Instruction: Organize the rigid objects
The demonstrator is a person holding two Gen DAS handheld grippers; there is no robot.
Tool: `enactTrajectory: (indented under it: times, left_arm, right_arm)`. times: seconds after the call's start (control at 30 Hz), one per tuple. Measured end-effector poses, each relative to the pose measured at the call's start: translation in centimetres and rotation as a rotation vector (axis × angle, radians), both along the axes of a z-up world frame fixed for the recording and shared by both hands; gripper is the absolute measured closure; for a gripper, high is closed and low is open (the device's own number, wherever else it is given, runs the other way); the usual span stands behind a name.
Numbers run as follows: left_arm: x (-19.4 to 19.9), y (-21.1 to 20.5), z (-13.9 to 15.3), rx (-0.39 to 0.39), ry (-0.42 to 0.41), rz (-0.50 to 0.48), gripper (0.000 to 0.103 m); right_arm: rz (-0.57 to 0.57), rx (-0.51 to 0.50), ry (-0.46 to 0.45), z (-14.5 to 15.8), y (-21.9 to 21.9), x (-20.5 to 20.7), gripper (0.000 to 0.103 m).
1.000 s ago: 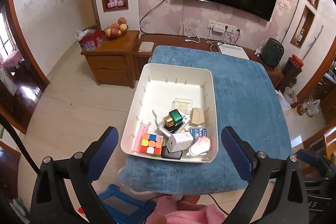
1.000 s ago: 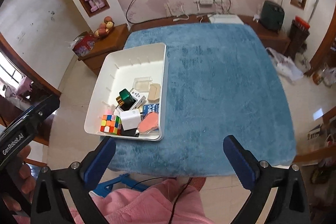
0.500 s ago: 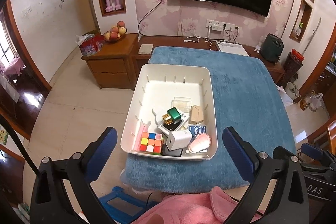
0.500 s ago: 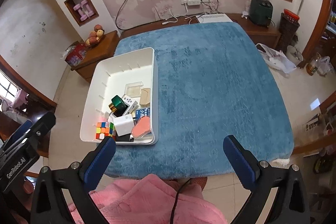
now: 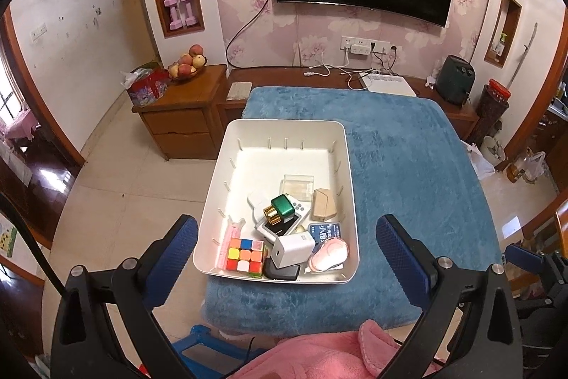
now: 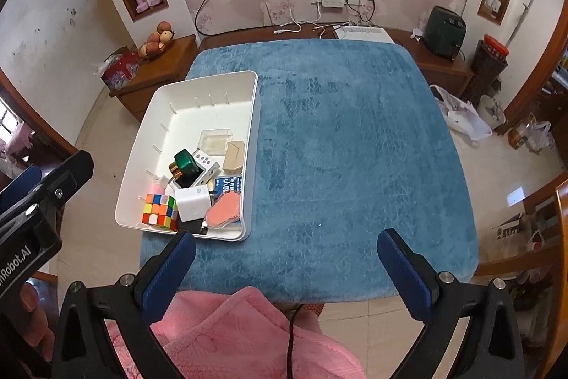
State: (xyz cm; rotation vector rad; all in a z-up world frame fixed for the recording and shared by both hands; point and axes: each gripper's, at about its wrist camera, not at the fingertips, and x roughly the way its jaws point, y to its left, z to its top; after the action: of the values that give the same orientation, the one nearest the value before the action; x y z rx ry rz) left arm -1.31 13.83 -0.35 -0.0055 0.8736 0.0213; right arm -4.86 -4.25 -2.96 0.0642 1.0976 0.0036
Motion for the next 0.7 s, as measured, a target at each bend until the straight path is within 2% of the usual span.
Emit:
enactTrajectory:
  times: [0.27, 0.7]
  left_arm:
    - [0.42, -0.10, -0.44, -0.021, 0.032, 0.007, 0.002]
    - [0.13, 0.26, -0.54, -0.032, 0.033, 0.034, 0.002]
  right_arm:
    - [0.010, -0.029, -0.019, 0.35, -0.06, 0.18, 0.000]
    - [0.013, -0.051, -0.038, 0.70, -0.06, 0.18, 0.000]
